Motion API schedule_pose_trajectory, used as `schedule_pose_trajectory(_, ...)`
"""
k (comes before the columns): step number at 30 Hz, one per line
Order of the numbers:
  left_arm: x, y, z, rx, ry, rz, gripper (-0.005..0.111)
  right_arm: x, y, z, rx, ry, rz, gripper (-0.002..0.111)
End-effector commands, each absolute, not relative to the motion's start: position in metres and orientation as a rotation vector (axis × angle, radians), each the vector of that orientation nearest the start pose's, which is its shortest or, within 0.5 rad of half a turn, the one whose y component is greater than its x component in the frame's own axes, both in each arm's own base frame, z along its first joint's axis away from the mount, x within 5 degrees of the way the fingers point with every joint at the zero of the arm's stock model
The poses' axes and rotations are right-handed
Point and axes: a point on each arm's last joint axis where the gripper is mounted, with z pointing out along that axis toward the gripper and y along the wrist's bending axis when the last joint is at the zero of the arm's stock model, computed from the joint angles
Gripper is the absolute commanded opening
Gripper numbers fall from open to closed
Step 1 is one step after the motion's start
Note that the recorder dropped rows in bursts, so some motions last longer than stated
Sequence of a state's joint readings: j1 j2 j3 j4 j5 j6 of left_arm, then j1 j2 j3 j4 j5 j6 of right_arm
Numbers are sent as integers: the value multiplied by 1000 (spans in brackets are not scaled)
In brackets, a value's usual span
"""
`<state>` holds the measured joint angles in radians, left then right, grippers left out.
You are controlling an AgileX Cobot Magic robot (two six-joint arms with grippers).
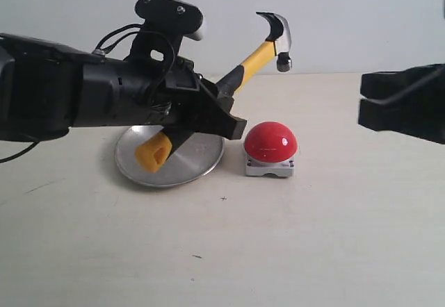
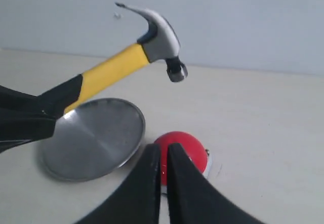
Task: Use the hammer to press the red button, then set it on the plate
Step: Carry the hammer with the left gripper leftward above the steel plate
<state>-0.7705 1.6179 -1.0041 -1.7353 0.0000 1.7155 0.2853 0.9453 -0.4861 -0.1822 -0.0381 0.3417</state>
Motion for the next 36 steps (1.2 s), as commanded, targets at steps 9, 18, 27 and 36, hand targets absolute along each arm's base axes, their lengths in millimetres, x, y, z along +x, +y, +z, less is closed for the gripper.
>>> schedule_pose_trajectory(9,241,-239,238,812,2025,-461,0,87,28,274,-159,1504,332,0)
schedule_pose_trajectory(18,236,-243,236,848,2020,-542,0,58,20,257,-154,1360,340,0)
schedule_pose_trajectory(27,236,-242,235,846,2025,-538,0,56,18,238,-139,1409,340,0)
schedule_pose_trajectory(36,237,-242,233,841,2032,-522,0,58,16,218,-43,1619,379,0)
